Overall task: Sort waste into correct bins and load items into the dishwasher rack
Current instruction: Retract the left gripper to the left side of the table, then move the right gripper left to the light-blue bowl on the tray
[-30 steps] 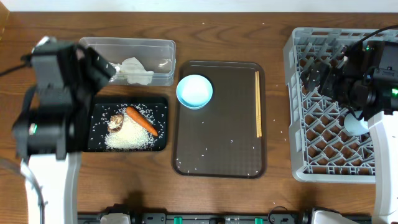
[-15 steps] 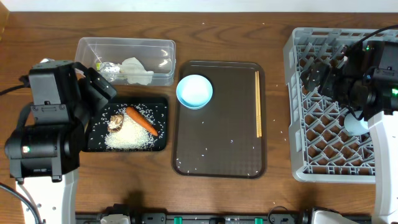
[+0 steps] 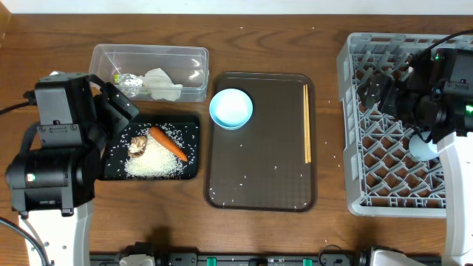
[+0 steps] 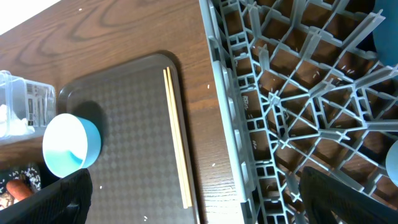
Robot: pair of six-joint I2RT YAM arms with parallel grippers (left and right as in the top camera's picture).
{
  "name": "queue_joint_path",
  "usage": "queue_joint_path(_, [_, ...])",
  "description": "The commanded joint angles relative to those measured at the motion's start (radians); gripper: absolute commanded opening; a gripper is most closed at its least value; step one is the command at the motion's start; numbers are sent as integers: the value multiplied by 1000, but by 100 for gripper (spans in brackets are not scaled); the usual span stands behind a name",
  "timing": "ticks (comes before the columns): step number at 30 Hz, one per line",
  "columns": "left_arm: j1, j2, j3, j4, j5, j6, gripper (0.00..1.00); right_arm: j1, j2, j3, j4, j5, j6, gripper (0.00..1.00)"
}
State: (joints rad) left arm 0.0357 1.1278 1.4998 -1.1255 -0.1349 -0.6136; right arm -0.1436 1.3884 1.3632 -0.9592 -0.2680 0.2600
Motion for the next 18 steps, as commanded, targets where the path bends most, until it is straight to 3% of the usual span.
queue_joint_path(1, [-2, 4, 3, -3, -16, -2, 98, 5, 2, 14, 1, 8, 9, 99])
queue_joint_path(14, [-2, 4, 3, -3, -16, -2, 98, 5, 2, 14, 3, 5, 13, 99])
queue_joint_path(18, [-2, 4, 3, -3, -16, -2, 98, 5, 2, 14, 21, -70, 149, 99])
